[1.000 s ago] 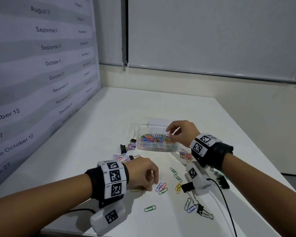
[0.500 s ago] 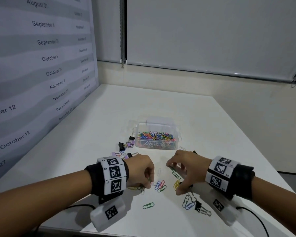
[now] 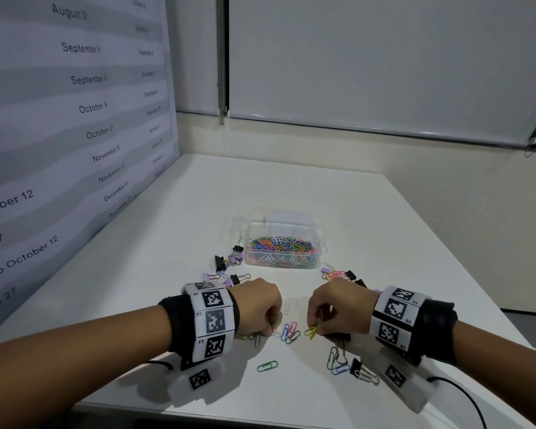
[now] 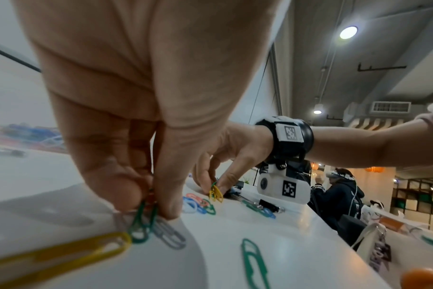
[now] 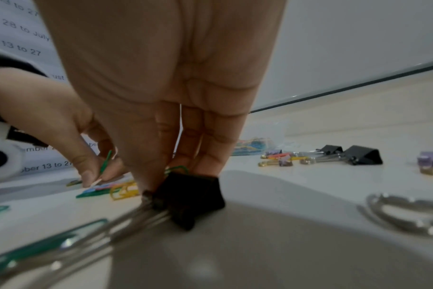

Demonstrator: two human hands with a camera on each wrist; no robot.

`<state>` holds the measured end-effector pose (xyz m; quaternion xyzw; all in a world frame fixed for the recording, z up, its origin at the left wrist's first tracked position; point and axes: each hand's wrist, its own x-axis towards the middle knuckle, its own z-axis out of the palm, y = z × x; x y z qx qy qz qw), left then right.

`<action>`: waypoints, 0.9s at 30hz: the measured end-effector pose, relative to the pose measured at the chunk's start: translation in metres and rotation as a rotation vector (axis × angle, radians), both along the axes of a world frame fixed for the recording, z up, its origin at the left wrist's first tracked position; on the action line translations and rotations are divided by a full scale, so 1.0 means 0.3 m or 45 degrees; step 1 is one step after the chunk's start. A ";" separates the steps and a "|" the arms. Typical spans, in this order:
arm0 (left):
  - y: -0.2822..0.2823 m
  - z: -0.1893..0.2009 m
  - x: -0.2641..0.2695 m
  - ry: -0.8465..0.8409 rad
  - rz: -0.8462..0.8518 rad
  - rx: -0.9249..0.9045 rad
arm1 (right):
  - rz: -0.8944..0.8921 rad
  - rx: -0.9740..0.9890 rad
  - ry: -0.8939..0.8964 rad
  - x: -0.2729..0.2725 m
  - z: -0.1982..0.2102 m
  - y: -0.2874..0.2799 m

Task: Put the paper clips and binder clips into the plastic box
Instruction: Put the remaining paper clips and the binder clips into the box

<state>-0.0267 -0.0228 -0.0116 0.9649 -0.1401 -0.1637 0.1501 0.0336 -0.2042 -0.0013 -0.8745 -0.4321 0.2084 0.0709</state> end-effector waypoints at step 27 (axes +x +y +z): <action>0.095 0.140 0.280 -0.482 0.377 -0.212 | -0.102 -0.125 0.005 0.019 -0.007 0.080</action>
